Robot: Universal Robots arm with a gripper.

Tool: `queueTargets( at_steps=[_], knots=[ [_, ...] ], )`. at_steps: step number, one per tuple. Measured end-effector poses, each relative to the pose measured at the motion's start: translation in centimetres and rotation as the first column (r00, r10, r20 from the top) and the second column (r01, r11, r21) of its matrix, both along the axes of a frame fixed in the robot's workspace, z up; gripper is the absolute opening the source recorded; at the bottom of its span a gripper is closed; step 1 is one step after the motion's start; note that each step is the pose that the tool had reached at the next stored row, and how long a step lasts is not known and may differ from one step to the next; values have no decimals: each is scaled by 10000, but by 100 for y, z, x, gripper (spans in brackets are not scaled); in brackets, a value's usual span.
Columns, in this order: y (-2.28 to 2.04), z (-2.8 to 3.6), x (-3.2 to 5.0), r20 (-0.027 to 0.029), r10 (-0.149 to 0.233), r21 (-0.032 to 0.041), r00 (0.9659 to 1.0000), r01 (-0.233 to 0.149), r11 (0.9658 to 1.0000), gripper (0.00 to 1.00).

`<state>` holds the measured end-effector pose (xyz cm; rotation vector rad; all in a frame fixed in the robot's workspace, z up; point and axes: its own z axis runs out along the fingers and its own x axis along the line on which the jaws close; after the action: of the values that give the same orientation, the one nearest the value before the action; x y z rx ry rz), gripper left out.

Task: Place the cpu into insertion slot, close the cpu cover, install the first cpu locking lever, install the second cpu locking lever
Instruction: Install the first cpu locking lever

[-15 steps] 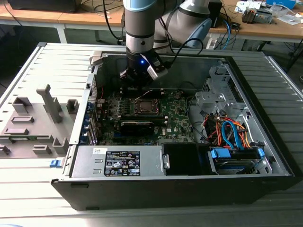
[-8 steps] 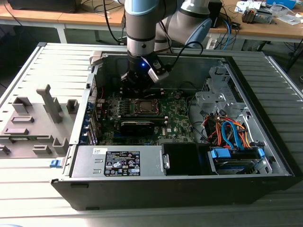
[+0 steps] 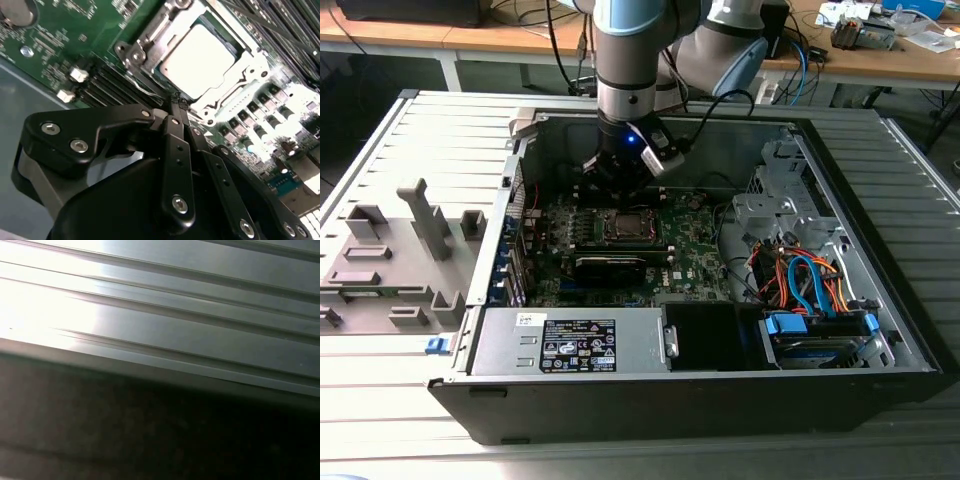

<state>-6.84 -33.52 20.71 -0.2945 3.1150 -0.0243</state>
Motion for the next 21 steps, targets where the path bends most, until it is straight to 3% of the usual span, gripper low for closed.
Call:
queueTargets(
  at_steps=[9, 21],
  knots=[
    [0, -15, 186, 0, -1, -9, 10000, 1, 10000, 11],
    [-1, -51, 284, -2, -2, -34, 10000, 2, 10000, 11]
  ],
)
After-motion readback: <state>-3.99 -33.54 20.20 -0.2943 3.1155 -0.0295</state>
